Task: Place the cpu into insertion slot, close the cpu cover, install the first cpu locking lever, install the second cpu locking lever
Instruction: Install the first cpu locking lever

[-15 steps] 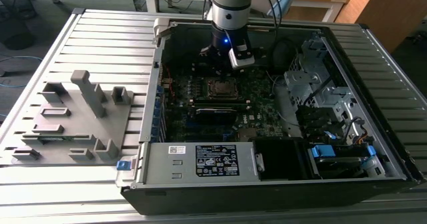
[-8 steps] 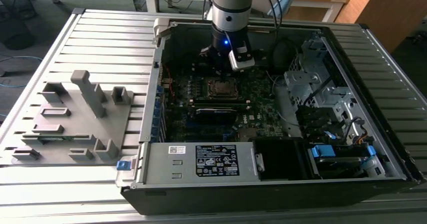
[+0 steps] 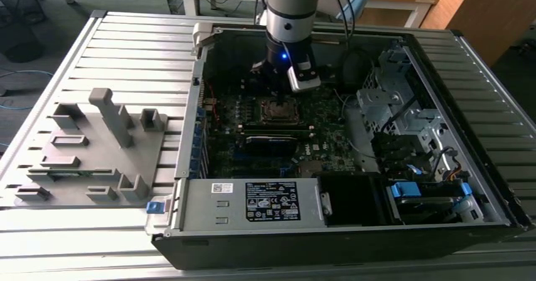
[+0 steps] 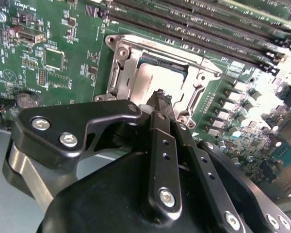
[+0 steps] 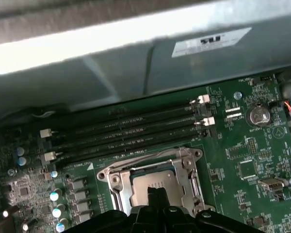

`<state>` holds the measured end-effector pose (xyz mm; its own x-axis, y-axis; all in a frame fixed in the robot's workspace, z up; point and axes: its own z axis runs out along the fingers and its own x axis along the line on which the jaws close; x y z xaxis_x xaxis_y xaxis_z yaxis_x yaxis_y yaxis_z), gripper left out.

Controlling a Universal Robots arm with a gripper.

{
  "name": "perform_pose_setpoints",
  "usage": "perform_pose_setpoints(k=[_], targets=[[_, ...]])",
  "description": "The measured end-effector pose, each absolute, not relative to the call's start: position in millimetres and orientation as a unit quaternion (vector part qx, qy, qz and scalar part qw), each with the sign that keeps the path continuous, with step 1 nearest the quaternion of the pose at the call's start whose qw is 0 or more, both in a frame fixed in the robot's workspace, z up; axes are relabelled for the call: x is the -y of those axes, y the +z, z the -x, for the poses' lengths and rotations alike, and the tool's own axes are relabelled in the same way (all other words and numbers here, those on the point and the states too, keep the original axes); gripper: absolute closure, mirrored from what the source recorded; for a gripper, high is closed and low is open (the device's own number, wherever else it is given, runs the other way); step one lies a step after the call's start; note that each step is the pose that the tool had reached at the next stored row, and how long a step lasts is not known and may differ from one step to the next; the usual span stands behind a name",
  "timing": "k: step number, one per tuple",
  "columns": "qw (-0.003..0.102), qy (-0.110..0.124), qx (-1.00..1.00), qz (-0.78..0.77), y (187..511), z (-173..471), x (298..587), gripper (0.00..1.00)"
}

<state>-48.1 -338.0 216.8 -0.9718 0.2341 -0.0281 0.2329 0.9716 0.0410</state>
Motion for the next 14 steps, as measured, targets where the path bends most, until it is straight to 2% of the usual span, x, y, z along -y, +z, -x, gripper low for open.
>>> perform_pose_setpoints(k=[14], targets=[[0.016, 0.022, -0.993, -0.113, 216.7, 44.4, 342.0, 0.89]])
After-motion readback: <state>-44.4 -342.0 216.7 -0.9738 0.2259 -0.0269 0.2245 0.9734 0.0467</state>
